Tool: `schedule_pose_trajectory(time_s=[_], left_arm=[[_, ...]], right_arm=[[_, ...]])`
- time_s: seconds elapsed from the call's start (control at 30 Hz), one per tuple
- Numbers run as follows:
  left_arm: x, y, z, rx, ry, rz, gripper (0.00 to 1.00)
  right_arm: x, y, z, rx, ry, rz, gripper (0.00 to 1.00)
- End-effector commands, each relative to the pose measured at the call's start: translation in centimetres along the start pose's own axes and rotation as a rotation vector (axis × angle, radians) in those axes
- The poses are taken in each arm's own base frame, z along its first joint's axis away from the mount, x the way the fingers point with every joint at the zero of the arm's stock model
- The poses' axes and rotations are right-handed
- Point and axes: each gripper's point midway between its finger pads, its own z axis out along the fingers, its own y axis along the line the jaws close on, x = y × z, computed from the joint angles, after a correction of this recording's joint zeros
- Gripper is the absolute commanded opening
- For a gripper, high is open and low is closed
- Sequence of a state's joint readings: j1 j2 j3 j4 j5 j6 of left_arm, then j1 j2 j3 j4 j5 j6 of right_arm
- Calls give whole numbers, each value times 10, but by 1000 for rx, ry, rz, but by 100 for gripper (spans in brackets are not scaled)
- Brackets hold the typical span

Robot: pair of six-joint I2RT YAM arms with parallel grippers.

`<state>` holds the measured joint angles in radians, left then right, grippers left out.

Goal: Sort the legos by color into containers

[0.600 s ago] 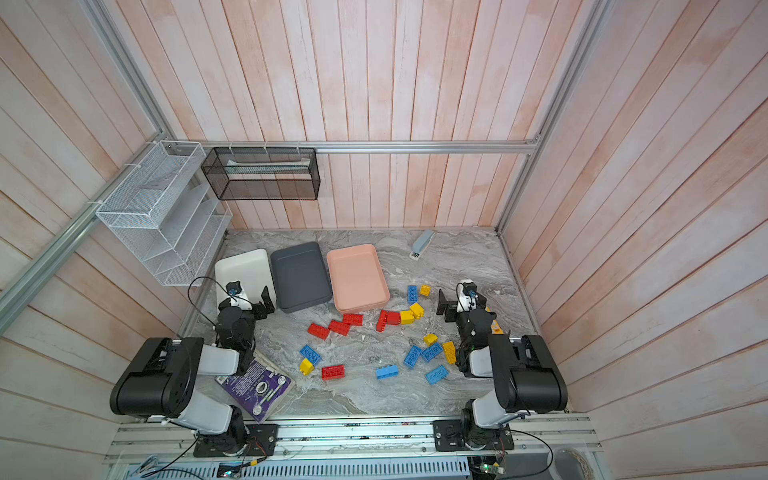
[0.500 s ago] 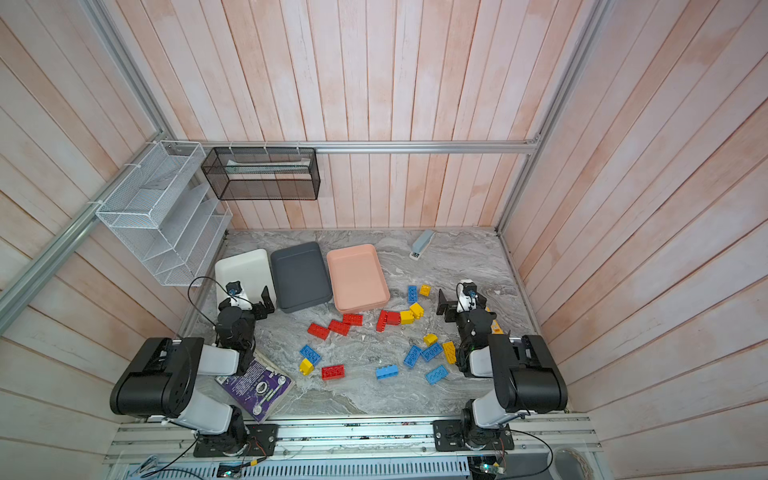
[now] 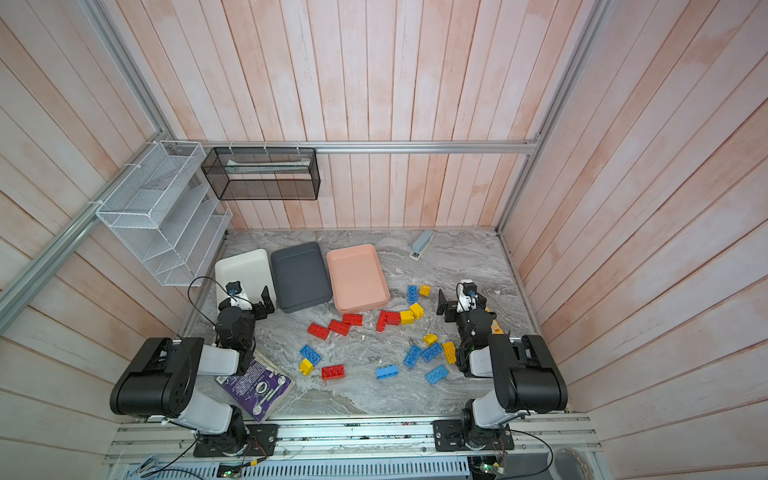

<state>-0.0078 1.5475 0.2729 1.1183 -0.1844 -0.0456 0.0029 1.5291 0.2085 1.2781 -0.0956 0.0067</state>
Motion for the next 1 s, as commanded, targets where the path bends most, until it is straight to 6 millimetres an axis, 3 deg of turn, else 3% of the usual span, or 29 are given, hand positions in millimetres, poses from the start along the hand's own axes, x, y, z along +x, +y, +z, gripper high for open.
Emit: schedule_pose_trajectory(time_s=[0.0,0.97], left_arm=[[-7,-1,0,4,-22,-10,100],[-7,-1,0,5,-23,-11,100]], right_arm=[[-4,-1,3,-1,-9,-8,100],[-7,-6,2,46,-15,-10,100]])
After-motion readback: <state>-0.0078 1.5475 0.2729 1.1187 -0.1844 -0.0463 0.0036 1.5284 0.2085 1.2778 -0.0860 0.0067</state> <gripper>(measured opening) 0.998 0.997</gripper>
